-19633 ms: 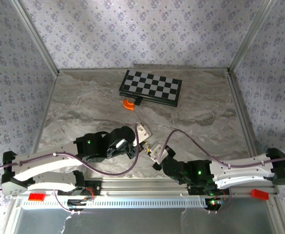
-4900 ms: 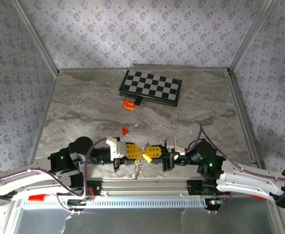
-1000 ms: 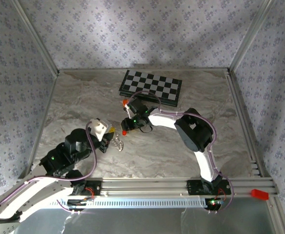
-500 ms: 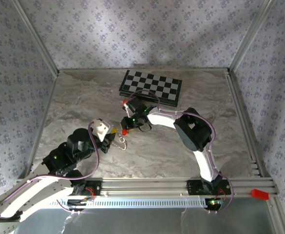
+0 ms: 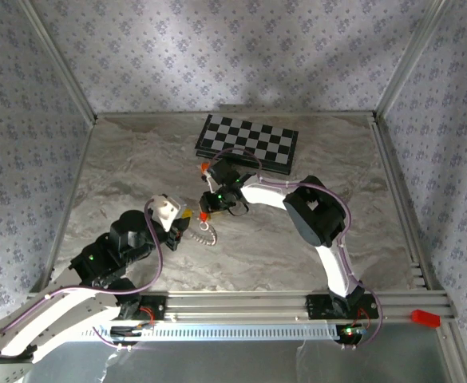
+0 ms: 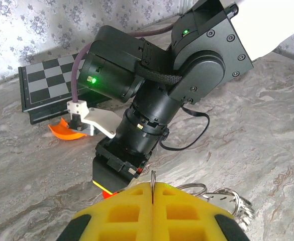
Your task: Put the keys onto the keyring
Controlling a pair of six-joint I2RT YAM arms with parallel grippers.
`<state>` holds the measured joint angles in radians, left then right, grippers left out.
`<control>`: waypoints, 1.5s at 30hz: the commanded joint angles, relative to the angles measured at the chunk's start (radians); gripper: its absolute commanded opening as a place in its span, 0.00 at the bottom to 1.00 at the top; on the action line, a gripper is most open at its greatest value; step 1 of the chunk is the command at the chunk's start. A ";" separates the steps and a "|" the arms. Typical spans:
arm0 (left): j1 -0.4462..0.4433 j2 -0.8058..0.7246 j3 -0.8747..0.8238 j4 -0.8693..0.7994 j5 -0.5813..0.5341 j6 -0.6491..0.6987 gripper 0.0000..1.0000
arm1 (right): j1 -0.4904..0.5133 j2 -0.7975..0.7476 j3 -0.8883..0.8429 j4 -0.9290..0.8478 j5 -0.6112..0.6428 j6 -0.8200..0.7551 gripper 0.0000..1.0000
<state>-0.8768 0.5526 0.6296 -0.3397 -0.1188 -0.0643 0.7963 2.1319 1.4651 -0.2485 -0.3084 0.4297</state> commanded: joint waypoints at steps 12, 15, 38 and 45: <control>0.006 -0.025 0.009 0.054 0.022 -0.002 0.00 | -0.012 -0.104 -0.164 -0.082 0.077 -0.008 0.22; 0.006 -0.033 0.003 0.058 0.023 -0.005 0.00 | -0.011 -0.152 -0.222 -0.106 0.104 -0.011 0.22; 0.007 -0.086 0.013 0.005 -0.005 -0.032 0.00 | 0.103 -0.529 -0.363 -0.448 0.291 0.010 0.42; 0.004 -0.104 0.016 -0.025 -0.053 -0.037 0.00 | 0.132 -0.349 -0.093 -0.720 0.313 -0.194 0.42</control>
<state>-0.8768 0.4641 0.6224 -0.3756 -0.1432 -0.0891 0.9081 1.7157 1.3022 -0.7673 -0.0280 0.3531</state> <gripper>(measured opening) 0.047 0.424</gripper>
